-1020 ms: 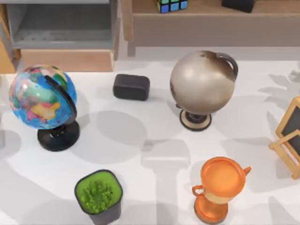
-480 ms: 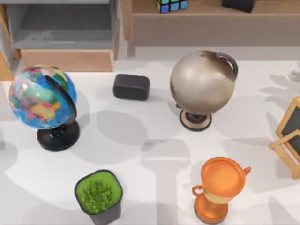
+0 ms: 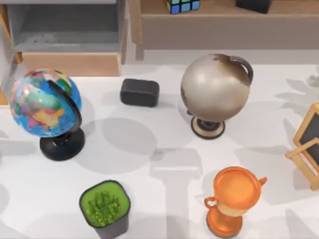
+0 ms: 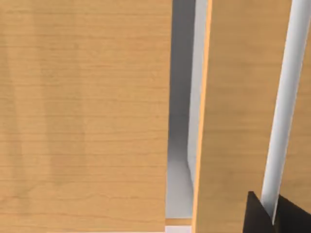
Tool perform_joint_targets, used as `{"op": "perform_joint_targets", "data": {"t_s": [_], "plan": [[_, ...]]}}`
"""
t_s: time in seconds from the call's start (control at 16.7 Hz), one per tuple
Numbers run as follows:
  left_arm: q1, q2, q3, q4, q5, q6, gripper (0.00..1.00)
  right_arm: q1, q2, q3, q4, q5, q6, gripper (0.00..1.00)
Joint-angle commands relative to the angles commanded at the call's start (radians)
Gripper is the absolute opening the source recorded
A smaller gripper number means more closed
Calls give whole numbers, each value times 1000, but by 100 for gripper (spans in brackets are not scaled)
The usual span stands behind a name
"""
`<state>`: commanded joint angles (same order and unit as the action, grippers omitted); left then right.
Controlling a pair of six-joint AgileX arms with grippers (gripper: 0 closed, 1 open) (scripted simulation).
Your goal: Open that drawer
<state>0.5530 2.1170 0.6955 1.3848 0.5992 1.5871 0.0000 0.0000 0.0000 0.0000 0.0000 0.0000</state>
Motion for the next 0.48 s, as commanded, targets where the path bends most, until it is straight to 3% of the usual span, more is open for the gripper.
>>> {"op": "perform_joint_targets", "data": {"t_s": [0.3,0.48], "plan": [[-1,2,1,1,1,1,0,0,0,0,0,0,0,100],[29,-24,-56,38,42,3,0,0,0,0,0,0,0,100]]}}
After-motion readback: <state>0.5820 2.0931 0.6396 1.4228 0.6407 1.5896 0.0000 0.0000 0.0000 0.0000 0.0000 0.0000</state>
